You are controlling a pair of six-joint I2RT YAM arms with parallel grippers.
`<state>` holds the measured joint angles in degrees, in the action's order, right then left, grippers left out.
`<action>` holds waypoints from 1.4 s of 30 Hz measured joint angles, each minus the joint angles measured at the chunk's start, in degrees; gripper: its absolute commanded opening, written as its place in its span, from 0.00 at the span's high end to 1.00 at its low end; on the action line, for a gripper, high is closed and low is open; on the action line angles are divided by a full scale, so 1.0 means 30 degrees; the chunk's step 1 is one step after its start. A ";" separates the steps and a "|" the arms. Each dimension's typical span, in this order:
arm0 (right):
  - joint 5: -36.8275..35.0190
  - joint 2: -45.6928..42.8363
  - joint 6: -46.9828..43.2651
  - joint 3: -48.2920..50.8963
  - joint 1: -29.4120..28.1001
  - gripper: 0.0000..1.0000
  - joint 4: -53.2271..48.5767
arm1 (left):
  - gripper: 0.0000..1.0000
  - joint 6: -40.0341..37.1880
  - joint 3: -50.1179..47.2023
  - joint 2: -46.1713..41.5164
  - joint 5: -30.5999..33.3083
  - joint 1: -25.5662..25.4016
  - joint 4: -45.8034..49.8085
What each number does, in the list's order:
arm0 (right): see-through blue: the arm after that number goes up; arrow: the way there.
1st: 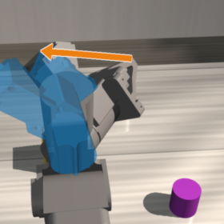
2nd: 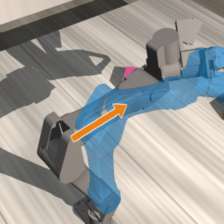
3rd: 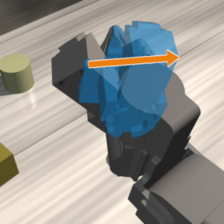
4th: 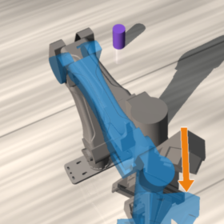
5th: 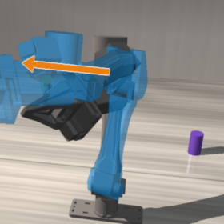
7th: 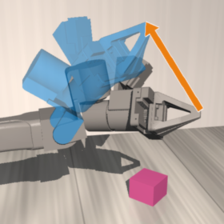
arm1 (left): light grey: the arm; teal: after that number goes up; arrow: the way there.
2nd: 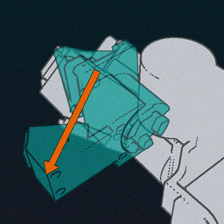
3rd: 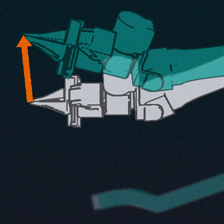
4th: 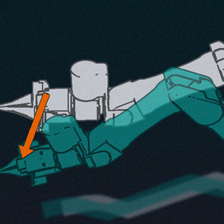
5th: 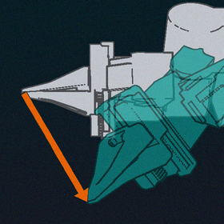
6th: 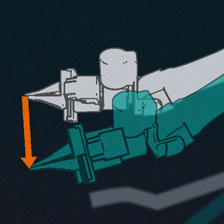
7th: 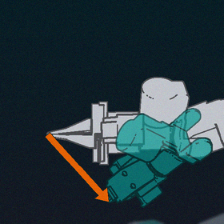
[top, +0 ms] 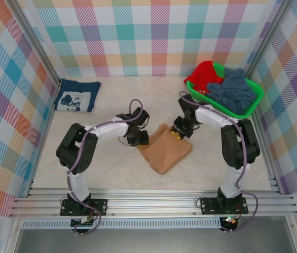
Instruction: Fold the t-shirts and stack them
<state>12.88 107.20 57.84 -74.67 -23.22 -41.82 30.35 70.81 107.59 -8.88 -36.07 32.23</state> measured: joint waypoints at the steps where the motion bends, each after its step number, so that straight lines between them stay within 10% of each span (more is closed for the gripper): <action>1: -0.0015 0.0372 -0.0066 0.0000 0.0007 0.81 0.0131 | 0.93 0.0080 -0.0022 0.0087 0.0189 0.0000 -0.0022; 17: 0.0415 -0.0379 0.0372 0.2463 0.1020 0.71 0.1581 | 1.00 0.0940 0.1406 0.0933 0.3810 0.0095 0.1683; 24: -0.0838 -0.1180 -0.0240 0.1027 0.0787 0.73 0.0197 | 0.86 0.1545 0.2310 -0.0517 0.4940 0.0124 0.3155; 33: -0.0262 -0.1872 -0.0335 -0.1166 -0.0758 0.83 0.0284 | 0.92 0.4226 0.0882 -0.4473 0.2448 -0.0342 0.1763; 42: 0.1064 0.0597 0.0984 -0.1632 -0.0911 0.87 0.0852 | 0.97 0.6608 0.0131 -0.1530 0.0270 -0.1836 -0.0393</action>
<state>16.08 108.99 60.80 -79.57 -25.96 -39.27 50.17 71.20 103.00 -8.08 -41.58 31.05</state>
